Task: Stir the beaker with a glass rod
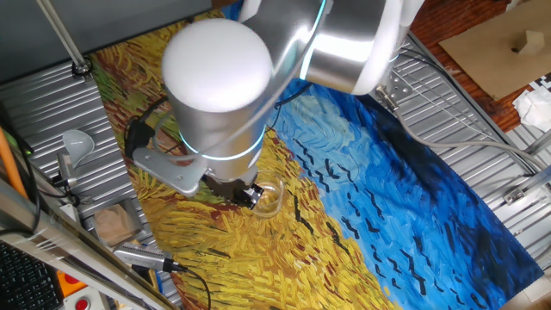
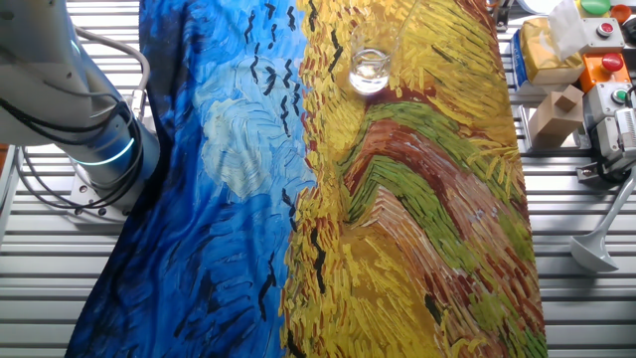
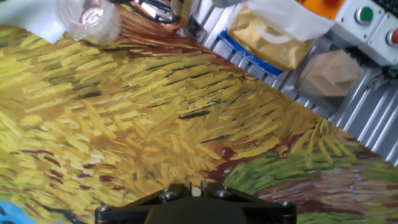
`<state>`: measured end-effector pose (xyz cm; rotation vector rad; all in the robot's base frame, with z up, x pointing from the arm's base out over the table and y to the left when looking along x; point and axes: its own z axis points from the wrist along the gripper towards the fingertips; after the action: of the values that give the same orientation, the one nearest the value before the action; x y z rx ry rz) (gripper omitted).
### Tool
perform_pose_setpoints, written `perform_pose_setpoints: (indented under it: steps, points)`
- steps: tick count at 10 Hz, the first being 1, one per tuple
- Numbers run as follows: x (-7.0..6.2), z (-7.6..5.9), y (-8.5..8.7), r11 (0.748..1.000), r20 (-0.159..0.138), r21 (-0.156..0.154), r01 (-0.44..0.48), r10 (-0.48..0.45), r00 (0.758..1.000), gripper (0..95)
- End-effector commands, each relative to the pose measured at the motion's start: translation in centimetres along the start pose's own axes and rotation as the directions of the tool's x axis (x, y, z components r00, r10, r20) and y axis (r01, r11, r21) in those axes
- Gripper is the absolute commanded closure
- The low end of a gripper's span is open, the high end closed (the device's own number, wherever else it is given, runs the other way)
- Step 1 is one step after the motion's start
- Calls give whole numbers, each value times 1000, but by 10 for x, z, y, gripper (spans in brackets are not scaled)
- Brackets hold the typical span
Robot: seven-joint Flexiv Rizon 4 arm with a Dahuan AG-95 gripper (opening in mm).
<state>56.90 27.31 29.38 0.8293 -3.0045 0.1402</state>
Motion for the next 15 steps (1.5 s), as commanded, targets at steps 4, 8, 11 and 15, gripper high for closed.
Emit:
perform_pose_setpoints:
  steps: [4,8,11,15]
  points:
    - [1,0,0,1000,57,-11,-12,12,998,950]
    - [1,0,0,1000,61,-12,-12,13,998,950]
    - [2,1,0,1000,61,-14,-14,14,998,950]
    - [7,4,1,1000,64,-19,-18,19,998,950]
